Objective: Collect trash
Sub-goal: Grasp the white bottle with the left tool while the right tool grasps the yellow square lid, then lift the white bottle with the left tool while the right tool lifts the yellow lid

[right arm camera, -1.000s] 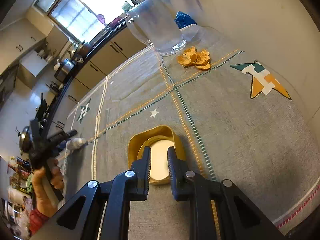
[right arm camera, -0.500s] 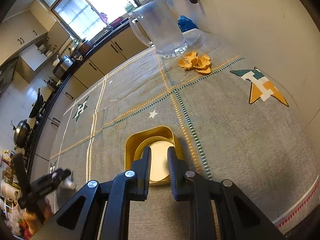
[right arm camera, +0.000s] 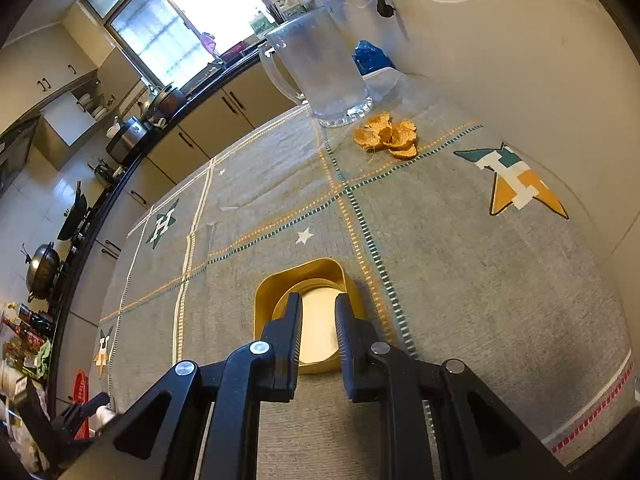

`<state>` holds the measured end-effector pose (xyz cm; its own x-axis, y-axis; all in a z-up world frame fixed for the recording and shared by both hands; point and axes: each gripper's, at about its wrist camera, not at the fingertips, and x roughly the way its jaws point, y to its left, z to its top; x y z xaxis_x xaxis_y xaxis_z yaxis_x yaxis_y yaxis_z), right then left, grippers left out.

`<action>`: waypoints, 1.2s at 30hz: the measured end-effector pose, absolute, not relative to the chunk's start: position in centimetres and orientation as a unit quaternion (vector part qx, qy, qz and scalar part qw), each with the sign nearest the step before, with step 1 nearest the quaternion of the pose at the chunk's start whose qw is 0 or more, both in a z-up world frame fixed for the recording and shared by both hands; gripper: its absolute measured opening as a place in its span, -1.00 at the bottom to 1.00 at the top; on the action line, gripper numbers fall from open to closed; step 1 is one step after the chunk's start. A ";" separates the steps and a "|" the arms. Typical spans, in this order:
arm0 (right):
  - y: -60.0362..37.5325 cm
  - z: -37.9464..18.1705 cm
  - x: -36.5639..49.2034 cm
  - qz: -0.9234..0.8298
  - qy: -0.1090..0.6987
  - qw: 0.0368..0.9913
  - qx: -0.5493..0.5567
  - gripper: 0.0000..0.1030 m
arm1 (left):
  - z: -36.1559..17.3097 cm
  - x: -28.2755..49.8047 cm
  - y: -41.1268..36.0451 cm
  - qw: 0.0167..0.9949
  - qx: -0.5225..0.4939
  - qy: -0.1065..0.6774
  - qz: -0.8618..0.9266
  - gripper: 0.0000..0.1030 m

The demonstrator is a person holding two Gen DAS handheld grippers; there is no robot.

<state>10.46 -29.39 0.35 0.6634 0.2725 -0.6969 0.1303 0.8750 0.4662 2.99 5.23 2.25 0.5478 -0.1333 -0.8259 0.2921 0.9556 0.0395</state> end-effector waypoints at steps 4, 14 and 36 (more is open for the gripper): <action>-29.4 0.3 10.5 0.039 0.408 0.878 0.245 -0.65 | 2.1 1.5 5.6 0.870 0.113 0.460 -0.137 0.43; -29.2 0.7 10.2 0.039 0.403 0.882 0.240 -0.60 | 2.9 -0.7 7.9 0.867 0.040 0.472 -0.155 0.44; -30.2 1.1 9.7 0.021 0.395 0.885 0.246 -0.59 | 1.8 -2.8 7.4 0.872 0.009 0.487 -0.049 0.21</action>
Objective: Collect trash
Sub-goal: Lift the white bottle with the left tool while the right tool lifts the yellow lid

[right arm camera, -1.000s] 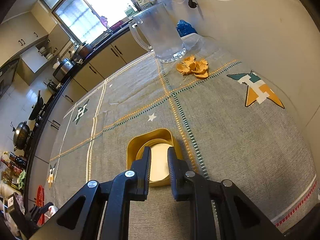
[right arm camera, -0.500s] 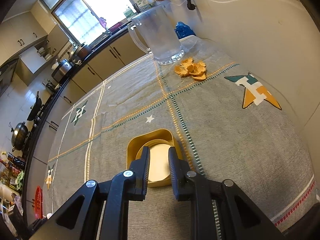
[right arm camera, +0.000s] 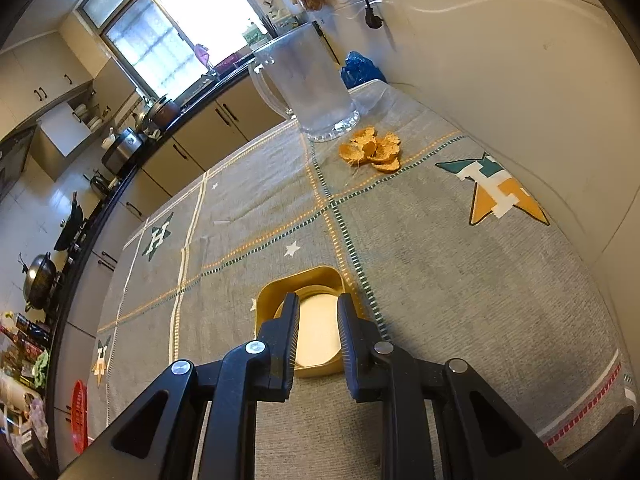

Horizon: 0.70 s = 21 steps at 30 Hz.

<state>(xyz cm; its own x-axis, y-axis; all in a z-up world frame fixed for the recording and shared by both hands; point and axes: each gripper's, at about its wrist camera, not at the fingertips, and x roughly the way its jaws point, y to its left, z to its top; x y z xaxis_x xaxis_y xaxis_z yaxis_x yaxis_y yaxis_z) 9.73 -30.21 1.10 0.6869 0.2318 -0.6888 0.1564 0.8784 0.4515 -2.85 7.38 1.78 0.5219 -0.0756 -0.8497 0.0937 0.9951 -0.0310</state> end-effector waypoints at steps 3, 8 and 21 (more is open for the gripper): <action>-30.2 0.9 9.9 0.020 0.403 0.882 0.246 -0.58 | 1.7 -2.9 7.3 0.873 0.006 0.485 -0.047 0.21; -30.8 2.1 9.2 0.005 0.373 0.896 0.241 -0.36 | 1.7 -3.2 7.1 0.876 0.007 0.480 -0.044 0.21; -28.3 -0.5 10.5 -0.003 0.441 0.882 0.166 -0.77 | 1.6 -3.0 6.2 0.882 0.014 0.469 -0.042 0.18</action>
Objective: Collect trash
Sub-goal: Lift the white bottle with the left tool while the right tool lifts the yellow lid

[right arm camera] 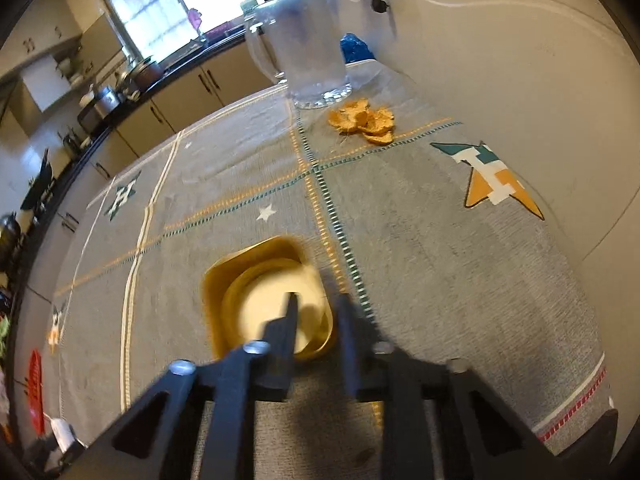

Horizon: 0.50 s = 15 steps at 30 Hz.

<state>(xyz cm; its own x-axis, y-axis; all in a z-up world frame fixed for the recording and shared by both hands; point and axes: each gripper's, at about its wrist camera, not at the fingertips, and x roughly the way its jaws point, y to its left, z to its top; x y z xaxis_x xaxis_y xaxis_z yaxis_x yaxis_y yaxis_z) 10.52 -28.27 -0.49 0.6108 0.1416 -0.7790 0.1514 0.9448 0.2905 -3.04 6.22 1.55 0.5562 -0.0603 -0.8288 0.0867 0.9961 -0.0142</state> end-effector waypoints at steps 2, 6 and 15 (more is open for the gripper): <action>-27.5 -0.4 10.3 0.012 0.439 0.885 0.157 -0.80 | 1.6 -3.1 5.9 0.883 0.013 0.466 -0.049 0.18; -24.6 0.8 9.3 0.069 0.409 0.901 0.126 -0.80 | 1.9 -3.1 5.8 0.889 0.006 0.454 -0.061 0.18; -19.8 2.6 6.8 0.183 0.363 0.909 0.095 -0.80 | 3.6 -3.6 6.8 0.900 -0.013 0.430 -0.063 0.18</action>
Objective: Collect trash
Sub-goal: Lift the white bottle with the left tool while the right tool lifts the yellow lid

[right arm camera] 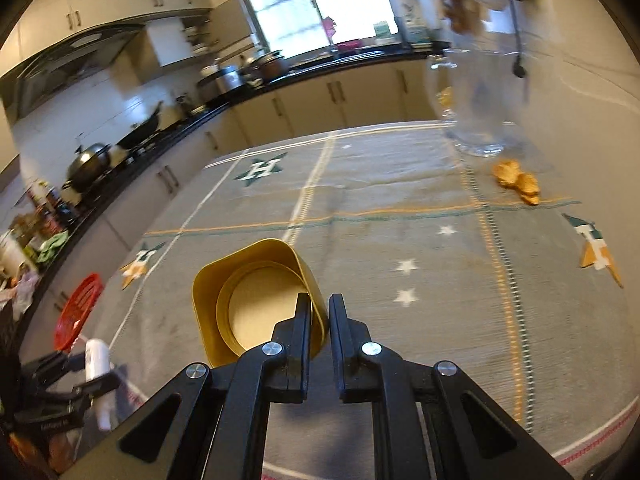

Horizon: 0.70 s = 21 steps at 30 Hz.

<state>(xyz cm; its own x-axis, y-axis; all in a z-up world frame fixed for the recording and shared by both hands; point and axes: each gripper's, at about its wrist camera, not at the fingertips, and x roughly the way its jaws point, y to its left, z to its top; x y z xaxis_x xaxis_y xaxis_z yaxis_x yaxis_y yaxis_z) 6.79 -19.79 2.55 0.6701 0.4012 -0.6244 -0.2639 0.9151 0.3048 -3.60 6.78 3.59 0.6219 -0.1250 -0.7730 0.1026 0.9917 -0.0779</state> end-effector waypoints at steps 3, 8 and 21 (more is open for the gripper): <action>-18.9 2.4 6.6 0.197 0.373 0.901 0.100 -0.80 | 4.2 -3.6 7.5 0.902 -0.023 0.426 -0.061 0.18; -17.0 2.7 6.5 0.215 0.390 0.888 0.113 -0.80 | 5.1 -4.2 8.6 0.908 -0.027 0.414 -0.054 0.18; -5.4 5.1 6.1 0.280 0.416 0.862 0.070 -0.80 | 7.2 -6.0 15.9 0.922 -0.065 0.382 -0.009 0.18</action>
<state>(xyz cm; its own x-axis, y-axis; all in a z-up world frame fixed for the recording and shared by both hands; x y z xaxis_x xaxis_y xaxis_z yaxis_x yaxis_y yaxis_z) 6.15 -5.39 5.13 0.4968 0.5414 -0.6782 -0.4252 0.8332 0.3536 -6.01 15.90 7.20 0.7072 -0.0664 -0.7039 -0.0331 0.9914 -0.1267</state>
